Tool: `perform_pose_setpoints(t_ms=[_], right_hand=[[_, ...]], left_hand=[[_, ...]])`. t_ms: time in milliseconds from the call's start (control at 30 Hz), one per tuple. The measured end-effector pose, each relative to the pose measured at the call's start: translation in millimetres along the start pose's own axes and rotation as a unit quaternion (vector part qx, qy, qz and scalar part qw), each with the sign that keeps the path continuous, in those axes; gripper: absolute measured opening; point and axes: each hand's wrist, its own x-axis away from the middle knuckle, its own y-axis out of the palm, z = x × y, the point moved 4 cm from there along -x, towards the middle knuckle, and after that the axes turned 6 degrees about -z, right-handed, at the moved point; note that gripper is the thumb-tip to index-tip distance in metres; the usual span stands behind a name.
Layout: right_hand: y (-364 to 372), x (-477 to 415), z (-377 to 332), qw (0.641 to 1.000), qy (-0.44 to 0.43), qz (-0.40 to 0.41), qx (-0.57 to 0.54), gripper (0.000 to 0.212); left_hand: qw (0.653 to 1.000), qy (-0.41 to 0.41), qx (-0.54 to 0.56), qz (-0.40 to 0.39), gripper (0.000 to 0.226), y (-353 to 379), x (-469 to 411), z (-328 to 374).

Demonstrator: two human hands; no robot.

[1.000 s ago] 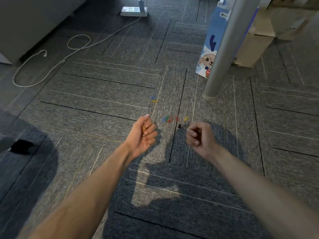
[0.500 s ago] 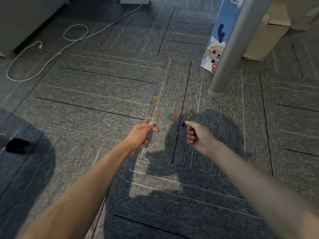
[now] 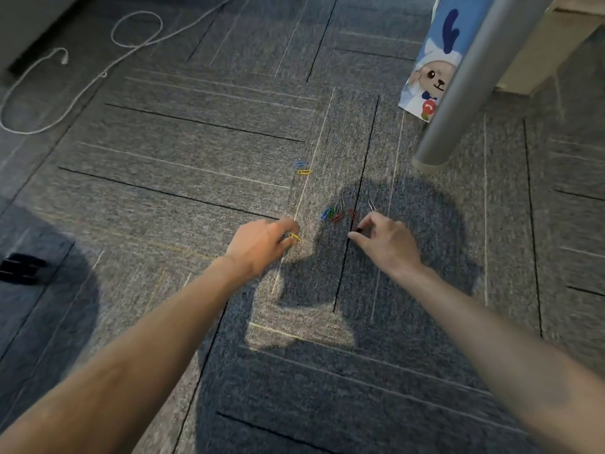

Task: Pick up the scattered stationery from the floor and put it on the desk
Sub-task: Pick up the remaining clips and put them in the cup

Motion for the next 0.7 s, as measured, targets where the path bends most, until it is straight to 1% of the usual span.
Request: perform_pose_setpoints(t_ms=[100,133,167,200,233,267,300,367,433,467,500,533,567,600,633,700], right_hand=[[1.0,3.0,-0.4,0.999,0.017,-0.035,-0.024,0.024],[-0.6,4.4,-2.5,0.997,0.019,-0.047,-0.065,0.023],[-2.1,6.3,-4.8,0.987,0.022,-0.059,-0.146,0.024],[-3.7,8.5,-7.4,0.963,0.032,-0.071,-0.258,0.028],[-5.6,10.6,-9.7,0.922,0.045,-0.080,-0.376,0.037],[-7.2,12.3,-12.1,0.872,0.054,-0.089,-0.479,0.043],[-7.4,13.8,-13.8,0.822,0.057,-0.098,-0.559,0.045],[-5.8,17.0,-16.0,0.732,0.061,-0.115,-0.669,0.038],[-3.1,21.2,-17.5,0.659,0.068,-0.128,-0.738,0.029],[-2.0,23.2,-18.7,0.630,0.070,-0.134,-0.762,0.026],[-1.0,24.5,-19.3,0.612,0.072,-0.139,-0.775,0.024],[-0.5,25.3,-20.0,0.603,0.079,-0.143,-0.781,0.024],[0.2,25.3,-20.3,0.603,0.089,-0.147,-0.779,0.024],[1.1,24.9,-19.8,0.609,0.103,-0.152,-0.772,0.024],[2.3,24.0,-18.7,0.621,0.117,-0.159,-0.759,0.024],[4.2,21.6,-16.1,0.661,0.148,-0.169,-0.716,0.024]], left_hand=[[1.000,0.001,-0.013,-0.013,0.020,1.3,-9.1,-2.0],[1.000,-0.009,-0.005,-0.021,0.019,0.9,-11.9,-1.9],[0.999,-0.026,0.016,-0.030,0.018,-0.7,-13.4,-0.7],[0.995,-0.050,0.069,-0.042,0.018,-2.2,-14.1,0.4],[0.983,-0.073,0.159,-0.056,0.020,-3.6,-13.0,3.6],[0.955,-0.091,0.273,-0.078,0.022,-3.1,-11.7,7.0],[0.911,-0.096,0.388,-0.099,0.025,-3.4,-9.0,11.6],[0.812,-0.071,0.567,-0.120,0.034,-6.6,-4.0,21.7],[0.714,-0.040,0.691,-0.108,0.032,-8.3,-1.2,27.6],[0.668,-0.028,0.737,-0.094,0.027,-8.9,0.3,29.3],[0.628,-0.017,0.774,-0.080,0.023,-9.7,2.3,30.5],[0.594,-0.008,0.801,-0.068,0.020,-10.6,4.2,30.9],[0.573,-0.003,0.817,-0.059,0.021,-11.4,6.1,30.8],[0.563,-0.004,0.825,-0.052,0.024,-11.1,7.0,29.6],[0.561,-0.012,0.826,-0.047,0.027,-10.6,7.4,27.5],[0.566,-0.038,0.822,-0.038,0.033,-9.0,7.3,21.9]])
